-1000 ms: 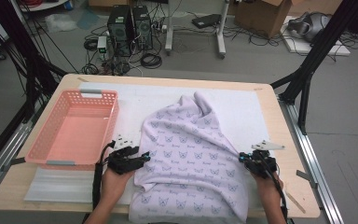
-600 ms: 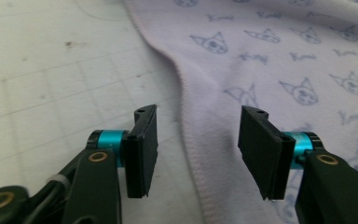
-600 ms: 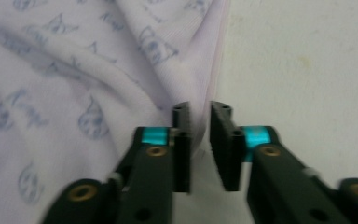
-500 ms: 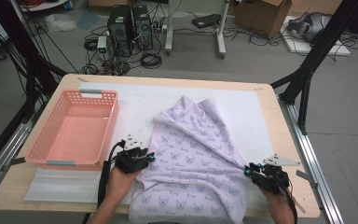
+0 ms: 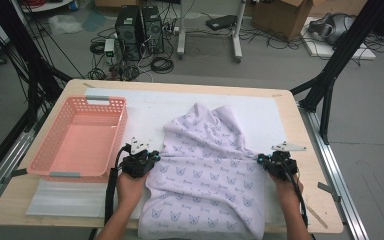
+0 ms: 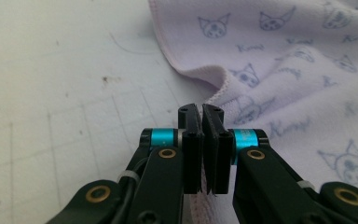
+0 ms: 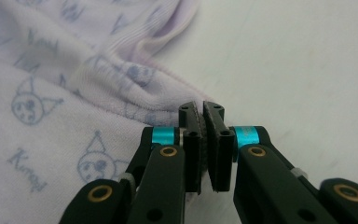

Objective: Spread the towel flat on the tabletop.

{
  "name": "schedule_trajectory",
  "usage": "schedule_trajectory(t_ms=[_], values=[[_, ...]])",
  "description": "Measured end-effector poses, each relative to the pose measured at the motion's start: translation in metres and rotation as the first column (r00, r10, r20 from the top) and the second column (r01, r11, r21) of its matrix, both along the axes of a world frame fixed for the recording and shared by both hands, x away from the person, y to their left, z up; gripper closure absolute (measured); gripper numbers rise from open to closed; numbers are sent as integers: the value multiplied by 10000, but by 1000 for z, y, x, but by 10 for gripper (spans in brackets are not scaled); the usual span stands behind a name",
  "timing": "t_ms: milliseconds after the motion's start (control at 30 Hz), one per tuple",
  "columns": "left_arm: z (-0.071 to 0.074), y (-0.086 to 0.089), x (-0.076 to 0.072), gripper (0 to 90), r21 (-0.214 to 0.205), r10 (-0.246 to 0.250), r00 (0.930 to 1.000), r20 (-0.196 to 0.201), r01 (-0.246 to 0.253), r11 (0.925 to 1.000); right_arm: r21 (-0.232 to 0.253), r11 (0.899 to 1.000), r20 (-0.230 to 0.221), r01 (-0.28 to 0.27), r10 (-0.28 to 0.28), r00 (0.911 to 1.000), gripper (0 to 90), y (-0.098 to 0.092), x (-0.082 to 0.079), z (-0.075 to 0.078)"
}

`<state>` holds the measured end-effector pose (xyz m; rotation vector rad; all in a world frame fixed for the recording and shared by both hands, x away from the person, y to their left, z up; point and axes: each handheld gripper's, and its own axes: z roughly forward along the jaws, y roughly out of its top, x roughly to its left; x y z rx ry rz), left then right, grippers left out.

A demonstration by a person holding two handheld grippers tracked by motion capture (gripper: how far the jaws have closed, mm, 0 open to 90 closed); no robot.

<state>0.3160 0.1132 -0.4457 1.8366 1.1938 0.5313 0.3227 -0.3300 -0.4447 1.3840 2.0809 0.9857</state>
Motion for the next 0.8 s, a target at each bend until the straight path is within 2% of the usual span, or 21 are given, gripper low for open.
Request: schedule_trajectory(t_ms=[67,133,200,233,267,300,367,433,500,567,600,633,667,700,733,767,800], values=[[2,-2,3,863,-19,119,9996,272,-118,9999,132,9993,296,347,-351,9989,865,-1,9,0],[2,-2,5,862,-191,190,9996,226,-185,9996,299,9964,619,789,-806,9948,864,-1,17,1],[0,-2,5,845,-189,184,9997,150,-181,9997,519,9944,662,922,-955,9932,861,-1,22,2],[0,0,4,804,-224,123,9999,120,-120,9997,559,9935,692,990,-1028,9923,847,-1,22,3],[0,3,4,709,-432,8,10000,-16,-9,9991,594,9926,766,1059,-1103,9909,806,-1,21,4],[0,4,3,616,-641,-84,9998,-174,72,9979,704,9918,692,1067,-1115,9914,723,-1,19,6],[-1,6,0,536,-684,-362,9988,-332,339,9971,512,9941,616,959,-990,9932,663,-1,12,9],[-2,7,-6,505,-726,-648,9966,-507,611,9955,522,9957,826,766,-807,9933,611,-2,0,13],[-4,8,-11,506,-651,-941,9932,-684,897,9938,587,9971,749,481,-525,9958,592,-4,-15,15],[-7,8,-13,504,-690,-1260,9877,-931,1199,9904,762,9970,402,136,-167,9991,578,-6,-29,13],[-6,7,-14,493,-651,-1425,9854,-930,1368,9885,955,9954,90,-69,61,9999,559,-8,-35,11],[-7,6,-15,515,-571,-1605,9824,-960,1555,9862,1058,9941,-166,-228,247,9996,541,-8,-40,8],[-6,3,-17,552,-358,-1634,9827,-867,1608,9863,1080,9936,-358,-346,386,9986,540,-8,-45,6],[-6,1,-18,629,-164,-1600,9834,-858,1592,9871,1067,9929,-509,-528,585,9970,545,-8,-49,2],[-6,1,-18,777,13,-1555,9840,-864,1562,9877,950,9930,-709,-707,776,9945,561,-6,-51,-1],[-5,1,-18,846,-129,-1488,9838,-999,1483,9889,680,9948,-636,-753,796,9948,579,-3,-54,-3],[-5,1,-18,860,-123,-1340,9856,-1031,1334,9910,419,9966,-549,-708,730,9958,640,-1,-54,-3]])
